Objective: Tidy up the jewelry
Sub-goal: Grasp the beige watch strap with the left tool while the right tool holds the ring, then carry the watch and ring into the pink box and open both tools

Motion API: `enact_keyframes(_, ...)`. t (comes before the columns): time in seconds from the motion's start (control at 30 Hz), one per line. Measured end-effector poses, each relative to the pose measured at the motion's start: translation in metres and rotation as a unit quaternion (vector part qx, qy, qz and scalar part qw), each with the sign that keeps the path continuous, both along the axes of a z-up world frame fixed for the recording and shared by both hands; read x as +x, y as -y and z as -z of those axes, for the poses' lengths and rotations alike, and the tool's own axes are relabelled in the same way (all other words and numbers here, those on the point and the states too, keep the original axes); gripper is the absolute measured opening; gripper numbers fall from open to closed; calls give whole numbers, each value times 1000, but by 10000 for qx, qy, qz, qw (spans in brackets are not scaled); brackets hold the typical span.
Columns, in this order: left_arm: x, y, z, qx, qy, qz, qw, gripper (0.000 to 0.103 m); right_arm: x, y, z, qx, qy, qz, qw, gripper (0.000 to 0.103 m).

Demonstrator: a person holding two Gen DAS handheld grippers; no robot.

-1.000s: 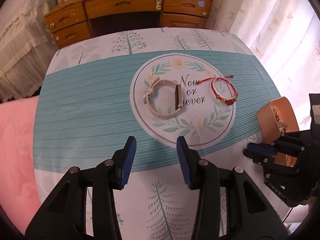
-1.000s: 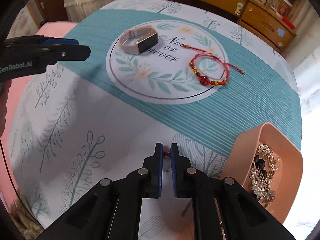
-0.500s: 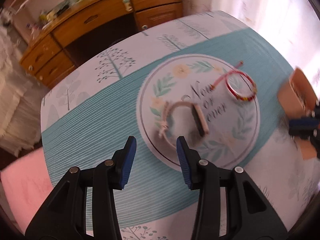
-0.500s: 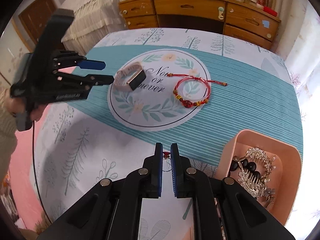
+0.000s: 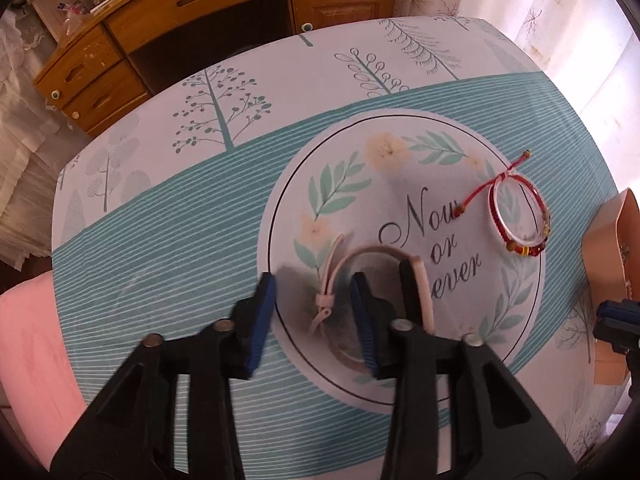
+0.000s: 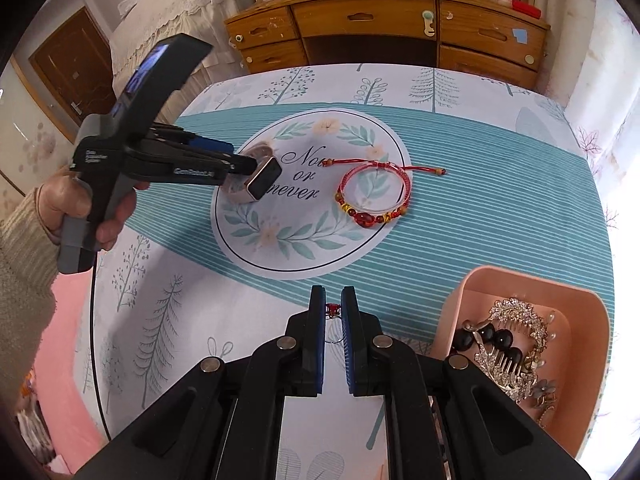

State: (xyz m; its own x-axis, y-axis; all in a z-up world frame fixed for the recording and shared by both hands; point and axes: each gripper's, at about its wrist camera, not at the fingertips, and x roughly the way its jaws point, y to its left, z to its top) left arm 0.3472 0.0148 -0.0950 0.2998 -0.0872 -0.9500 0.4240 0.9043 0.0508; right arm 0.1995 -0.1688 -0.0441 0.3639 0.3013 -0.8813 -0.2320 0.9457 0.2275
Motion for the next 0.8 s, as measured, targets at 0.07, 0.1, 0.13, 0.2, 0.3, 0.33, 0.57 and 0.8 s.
enact_keyframes(0.07,1,2,0,-35,-46,-72,10000,7,-1,2,0,30,6,45,10000,8)
enact_keyframes(0.1,1,3,0,15,-13,-107,9999,7,-1,3,-1,47,9,64,10000,8)
enact_keyframes(0.13,0,4,0,58,3,-146,9999,6,-2,5,-2,82,11,92,9999,8)
enact_keyframes(0.2,-4,3,-4,-26,-21,-260,9997,6,-3,8,-5,153,36,165,9997,8)
enact_keyframes(0.3,-14,-2,-16,-169,-38,-519,9985,6,-9,17,-12,278,103,305,9991,8)
enact_keyframes(0.33,-18,-3,-21,-190,-22,-559,9983,6,-10,20,-15,306,119,341,9989,8)
enact_keyframes(0.57,-69,19,-75,-568,227,-344,9975,6,-40,55,-48,601,424,775,9943,8)
enact_keyframes(0.8,-121,81,-127,-1165,441,304,9917,6,-77,103,-73,688,646,1330,9866,8)
